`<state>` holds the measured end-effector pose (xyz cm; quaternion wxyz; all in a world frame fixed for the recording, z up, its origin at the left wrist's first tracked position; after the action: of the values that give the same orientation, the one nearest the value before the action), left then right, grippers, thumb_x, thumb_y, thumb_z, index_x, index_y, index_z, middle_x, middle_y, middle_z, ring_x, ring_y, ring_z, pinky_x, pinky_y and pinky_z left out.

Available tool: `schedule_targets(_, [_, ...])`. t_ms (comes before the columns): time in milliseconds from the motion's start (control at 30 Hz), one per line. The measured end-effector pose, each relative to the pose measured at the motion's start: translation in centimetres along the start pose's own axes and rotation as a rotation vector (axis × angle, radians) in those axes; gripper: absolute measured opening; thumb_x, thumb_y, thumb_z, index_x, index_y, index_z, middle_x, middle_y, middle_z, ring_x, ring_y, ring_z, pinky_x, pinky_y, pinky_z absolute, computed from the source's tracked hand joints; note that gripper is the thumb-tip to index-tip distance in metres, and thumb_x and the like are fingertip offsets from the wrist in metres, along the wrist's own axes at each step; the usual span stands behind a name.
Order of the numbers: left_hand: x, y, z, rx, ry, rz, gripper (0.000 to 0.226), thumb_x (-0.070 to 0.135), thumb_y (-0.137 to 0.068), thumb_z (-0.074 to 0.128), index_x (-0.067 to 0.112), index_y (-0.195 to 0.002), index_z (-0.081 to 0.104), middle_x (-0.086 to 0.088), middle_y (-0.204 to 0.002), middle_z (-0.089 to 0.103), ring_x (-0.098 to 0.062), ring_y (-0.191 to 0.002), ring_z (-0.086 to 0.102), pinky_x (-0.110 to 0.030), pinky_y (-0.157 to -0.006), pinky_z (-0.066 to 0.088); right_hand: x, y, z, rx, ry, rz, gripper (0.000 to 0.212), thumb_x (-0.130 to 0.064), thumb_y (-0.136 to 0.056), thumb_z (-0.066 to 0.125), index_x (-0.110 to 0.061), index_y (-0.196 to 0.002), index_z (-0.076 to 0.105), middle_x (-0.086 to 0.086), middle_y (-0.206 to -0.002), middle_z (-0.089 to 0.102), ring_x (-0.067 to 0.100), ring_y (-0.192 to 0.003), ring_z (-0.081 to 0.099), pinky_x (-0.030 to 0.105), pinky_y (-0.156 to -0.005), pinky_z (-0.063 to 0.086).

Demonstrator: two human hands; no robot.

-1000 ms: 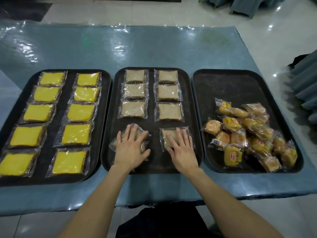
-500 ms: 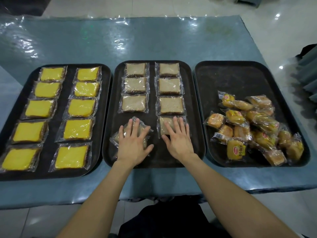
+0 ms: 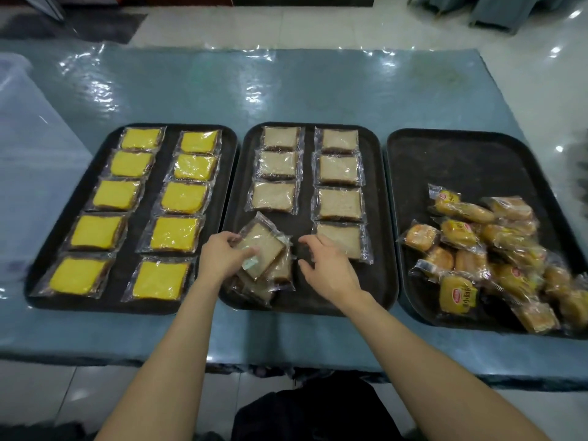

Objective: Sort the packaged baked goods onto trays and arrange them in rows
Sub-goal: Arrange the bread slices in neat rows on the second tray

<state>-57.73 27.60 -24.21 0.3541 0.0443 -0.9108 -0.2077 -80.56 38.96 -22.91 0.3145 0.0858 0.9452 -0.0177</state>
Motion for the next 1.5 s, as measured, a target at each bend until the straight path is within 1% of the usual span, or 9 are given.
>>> schedule_targets(167, [2.2,0.9,-1.1,-0.083,0.314,-0.06,0.039,0.029,-0.087,0.092,0.016,-0.116,0.069,-0.01,-0.112,0.076,-0.028,-0.096,0.078,-0.046,-0.077,0.067,-3.2,0.8,0.0,-0.034,0.125,-0.349,0.086,-0.049,-0.085,0.087,-0.022,-0.157,0.049,-0.004,-0.155,0.051,0.018,-0.143,0.047,0.038,-0.115,0.046])
schedule_targets(267, [5.4,2.0,-0.6,-0.206,0.461,-0.008,0.031,0.033,-0.104,0.074,0.019,-0.13,0.064,-0.012,-0.116,0.074,-0.02,-0.082,0.079,-0.035,-0.064,0.063,-4.0,0.5,-0.9,0.125,0.025,-0.356,0.061,-0.038,-0.093,0.084,-0.019,-0.146,0.06,-0.001,-0.138,0.065,0.02,-0.123,0.062,0.039,-0.101,0.056])
schedule_targets(400, [7.7,2.6,-0.8,-0.216,0.483,0.069,0.05,0.056,-0.115,0.039,0.023,-0.122,0.076,-0.005,-0.106,0.075,-0.019,-0.096,0.072,-0.038,-0.085,0.058,-0.5,-0.6,-3.3,0.264,-0.516,0.098,0.029,-0.025,-0.101,0.077,-0.025,-0.128,0.065,-0.007,-0.11,0.076,0.022,-0.092,0.075,0.036,-0.078,0.063])
schedule_targets(500, [7.5,2.5,0.2,-0.251,0.403,0.145,0.039,0.056,-0.111,0.053,0.031,-0.136,0.07,0.007,-0.127,0.071,-0.013,-0.119,0.066,-0.042,-0.105,0.054,1.8,-0.5,-3.3,0.173,-1.167,0.407,0.034,-0.014,-0.102,0.076,-0.017,-0.134,0.065,0.01,-0.122,0.078,0.037,-0.105,0.078,0.051,-0.085,0.067])
schedule_targets(633, [7.5,2.5,3.0,-0.381,0.634,0.135,0.024,0.029,-0.108,0.069,0.006,-0.112,0.072,-0.002,-0.097,0.07,-0.023,-0.094,0.068,-0.045,-0.092,0.064,2.7,0.6,-3.1,0.107,-1.379,0.484,0.037,-0.02,-0.106,0.071,-0.015,-0.141,0.063,0.02,-0.133,0.073,0.039,-0.108,0.078,0.048,-0.088,0.066])
schedule_targets(1033, [9.2,3.1,4.9,-0.542,0.49,0.233,0.02,0.032,-0.105,0.073,0.016,-0.118,0.075,-0.01,-0.109,0.076,-0.023,-0.09,0.073,-0.042,-0.085,0.061,5.8,1.0,-6.0,0.182,-1.279,0.528,0.044,-0.037,-0.096,0.08,-0.01,-0.13,0.074,0.018,-0.126,0.077,0.035,-0.116,0.076,0.048,-0.09,0.066])
schedule_targets(1167, [8.5,3.7,7.8,-0.59,0.733,0.093,0.012,0.009,-0.104,0.073,0.008,-0.109,0.062,-0.018,-0.11,0.071,-0.033,-0.101,0.073,-0.054,-0.097,0.062,5.0,1.3,-5.6,0.027,-1.157,0.517,0.058,-0.014,-0.086,0.09,-0.002,-0.136,0.064,0.014,-0.12,0.08,0.031,-0.107,0.08,0.052,-0.094,0.065])
schedule_targets(1367, [7.5,3.6,7.6,-0.538,0.751,0.085,0.03,0.029,-0.102,0.077,0.015,-0.127,0.071,-0.01,-0.114,0.075,-0.022,-0.091,0.074,-0.038,-0.081,0.063,6.3,1.3,-6.5,-0.088,-0.972,0.441,0.047,-0.006,-0.086,0.09,-0.019,-0.128,0.075,0.006,-0.118,0.082,0.029,-0.111,0.079,0.051,-0.101,0.061])
schedule_targets(1500, [6.1,3.4,8.8,-0.573,0.469,0.082,0.022,0.018,-0.099,0.081,0.004,-0.11,0.068,-0.017,-0.101,0.08,-0.026,-0.078,0.075,-0.039,-0.073,0.063,9.6,3.3,-6.3,0.136,-0.891,0.657,0.05,-0.023,-0.08,0.097,-0.017,-0.123,0.072,0.002,-0.115,0.08,0.022,-0.108,0.078,0.046,-0.096,0.065])
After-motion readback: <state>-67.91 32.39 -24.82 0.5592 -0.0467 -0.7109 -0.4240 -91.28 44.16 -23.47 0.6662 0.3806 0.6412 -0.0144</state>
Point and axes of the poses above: each hand's wrist, its own y-axis away from the middle knuckle, its own z-axis out of the palm, x = y × z, the point moved 6 cm from there along -y, towards the middle knuckle
